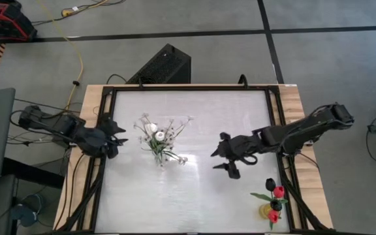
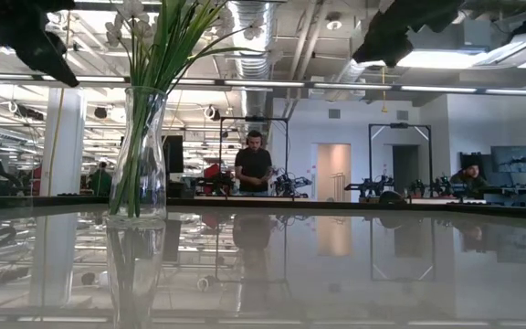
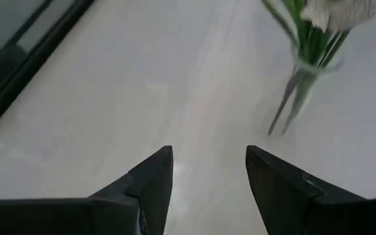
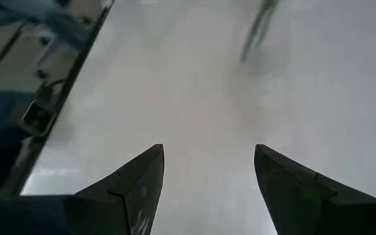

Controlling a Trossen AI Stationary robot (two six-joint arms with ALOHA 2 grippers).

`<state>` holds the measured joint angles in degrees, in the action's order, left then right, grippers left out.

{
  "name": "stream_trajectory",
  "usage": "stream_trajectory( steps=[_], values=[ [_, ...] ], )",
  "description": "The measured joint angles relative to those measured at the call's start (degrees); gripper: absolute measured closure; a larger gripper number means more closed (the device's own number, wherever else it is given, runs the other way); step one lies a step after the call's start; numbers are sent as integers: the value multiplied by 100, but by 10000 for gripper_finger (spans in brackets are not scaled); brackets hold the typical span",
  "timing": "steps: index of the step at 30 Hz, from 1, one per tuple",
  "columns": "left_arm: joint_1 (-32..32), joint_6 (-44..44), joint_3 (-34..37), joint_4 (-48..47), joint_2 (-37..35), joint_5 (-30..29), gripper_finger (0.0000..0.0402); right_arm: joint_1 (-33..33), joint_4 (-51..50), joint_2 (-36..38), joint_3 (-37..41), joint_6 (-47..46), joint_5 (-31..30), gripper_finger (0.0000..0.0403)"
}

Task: Sort flowers into vase by color
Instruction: Return to Home Position

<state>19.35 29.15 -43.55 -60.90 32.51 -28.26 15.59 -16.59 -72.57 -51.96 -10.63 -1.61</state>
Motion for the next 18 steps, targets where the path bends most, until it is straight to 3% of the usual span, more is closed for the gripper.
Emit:
stream_trajectory(
  steps=[5,12,18],
  values=[
    [-17,-452,899,1662,-962,50,220,-37,-225,446,0,262,-699,138],
    [-49,-2247,2091,4814,-1398,186,220,-768,-459,1009,0,587,-734,138],
    [-146,-3340,2287,5558,-1408,-262,220,-1671,-403,1362,0,1056,-631,138]
  ],
)
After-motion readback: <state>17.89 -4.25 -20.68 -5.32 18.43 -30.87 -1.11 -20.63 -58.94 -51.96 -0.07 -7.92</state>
